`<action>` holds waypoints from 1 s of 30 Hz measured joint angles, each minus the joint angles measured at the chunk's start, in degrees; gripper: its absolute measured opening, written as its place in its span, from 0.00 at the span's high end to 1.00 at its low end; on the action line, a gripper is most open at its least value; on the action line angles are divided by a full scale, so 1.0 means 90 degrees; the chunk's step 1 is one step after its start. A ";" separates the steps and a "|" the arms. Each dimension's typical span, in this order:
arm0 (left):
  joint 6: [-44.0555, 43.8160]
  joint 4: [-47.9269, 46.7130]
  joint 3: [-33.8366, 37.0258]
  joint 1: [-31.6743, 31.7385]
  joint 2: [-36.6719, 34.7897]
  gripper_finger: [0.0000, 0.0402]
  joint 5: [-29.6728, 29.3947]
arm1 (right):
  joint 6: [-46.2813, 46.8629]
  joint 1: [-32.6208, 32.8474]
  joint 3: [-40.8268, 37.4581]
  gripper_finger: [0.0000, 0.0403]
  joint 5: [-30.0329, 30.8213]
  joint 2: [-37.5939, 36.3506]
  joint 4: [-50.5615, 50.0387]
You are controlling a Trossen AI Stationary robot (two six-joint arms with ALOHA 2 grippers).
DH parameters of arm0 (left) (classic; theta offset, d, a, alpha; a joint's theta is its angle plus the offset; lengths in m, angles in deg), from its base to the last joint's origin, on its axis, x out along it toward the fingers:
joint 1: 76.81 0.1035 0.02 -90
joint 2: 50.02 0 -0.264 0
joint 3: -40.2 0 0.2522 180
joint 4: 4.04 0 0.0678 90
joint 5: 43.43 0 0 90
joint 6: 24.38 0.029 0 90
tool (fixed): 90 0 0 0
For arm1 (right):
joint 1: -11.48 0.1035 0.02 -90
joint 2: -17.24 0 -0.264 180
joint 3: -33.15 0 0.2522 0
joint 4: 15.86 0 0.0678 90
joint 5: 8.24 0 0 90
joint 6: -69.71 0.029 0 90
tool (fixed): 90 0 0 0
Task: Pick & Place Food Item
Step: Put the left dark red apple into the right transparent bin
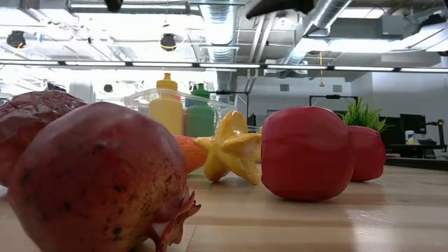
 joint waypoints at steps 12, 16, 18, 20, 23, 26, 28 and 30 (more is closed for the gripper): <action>0.0090 0.2411 -0.0478 0.0959 0.1811 0.38 0.0836 | -0.0301 -0.0147 0.0000 0.06 -0.0004 -0.0001 0.1128; 0.0418 0.2388 -0.1076 0.1401 0.2466 0.38 0.1265 | -0.0301 0.0081 -0.0003 0.06 -0.0014 -0.0201 0.1152; 0.0588 0.2390 -0.1356 0.1618 0.2714 0.38 0.1360 | -0.0250 0.0234 0.0000 0.06 -0.0012 -0.0356 0.0955; 0.0658 0.2398 -0.1615 0.1847 0.2913 0.38 0.1577 | -0.0039 0.0381 0.0000 0.06 -0.0011 -0.0491 0.0690; 0.0670 0.2404 -0.1952 0.2160 0.3119 0.37 0.1994 | 0.0481 0.0663 0.0000 0.06 0.0175 -0.0697 0.0139; 0.0670 0.2399 -0.2244 0.2379 0.3317 0.38 0.2252 | 0.1054 0.1034 0.0000 0.06 0.0470 -0.0897 -0.0474; 0.0670 0.2406 -0.2431 0.2495 0.3470 0.38 0.2371 | 0.1627 0.1320 0.0000 0.06 0.0663 -0.0988 -0.0949; 0.0670 0.2406 -0.2577 0.2607 0.3644 0.38 0.2468 | 0.2312 0.1606 0.0000 0.06 0.0877 -0.1047 -0.1417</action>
